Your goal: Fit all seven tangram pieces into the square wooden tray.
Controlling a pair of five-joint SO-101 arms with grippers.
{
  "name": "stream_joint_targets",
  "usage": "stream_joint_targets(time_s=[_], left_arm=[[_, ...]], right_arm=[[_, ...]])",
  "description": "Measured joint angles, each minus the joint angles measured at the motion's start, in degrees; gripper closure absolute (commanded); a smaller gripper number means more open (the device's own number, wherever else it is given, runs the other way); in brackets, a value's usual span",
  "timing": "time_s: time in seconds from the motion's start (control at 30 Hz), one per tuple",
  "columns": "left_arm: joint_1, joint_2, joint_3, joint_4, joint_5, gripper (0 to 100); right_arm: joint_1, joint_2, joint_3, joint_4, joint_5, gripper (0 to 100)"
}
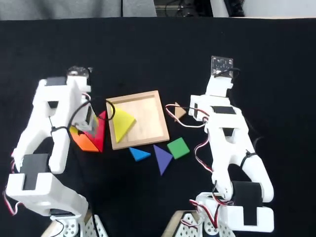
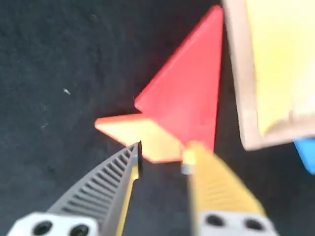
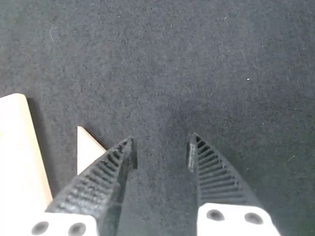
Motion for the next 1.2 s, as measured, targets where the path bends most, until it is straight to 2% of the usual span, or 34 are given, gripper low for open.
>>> stream_joint_targets(time_s=[0.17, 0.37, 0.77, 0.97, 1.2], left_arm=[[1.1, -0.3, 9.4, -12.4, -0.3, 66], [0.5, -0.5, 11.0, -19.7, 5.3, 67], [-0.6, -0.5, 10.9, -19.8, 6.3, 67], [-0.8, -1.2, 8.5, -17.0, 0.9, 67], [-1.1, -1.2, 8.7, -20.8, -3.2, 67]], right_arm=[[0.0, 0.0, 0.0, 0.0, 0.0, 82.2], [0.0, 0.0, 0.0, 0.0, 0.0, 82.2], [-0.7, 0.0, 0.0, 0.0, 0.0, 82.2], [-1.6, 0.0, 0.0, 0.0, 0.0, 82.2], [-1.6, 0.0, 0.0, 0.0, 0.0, 82.2]])
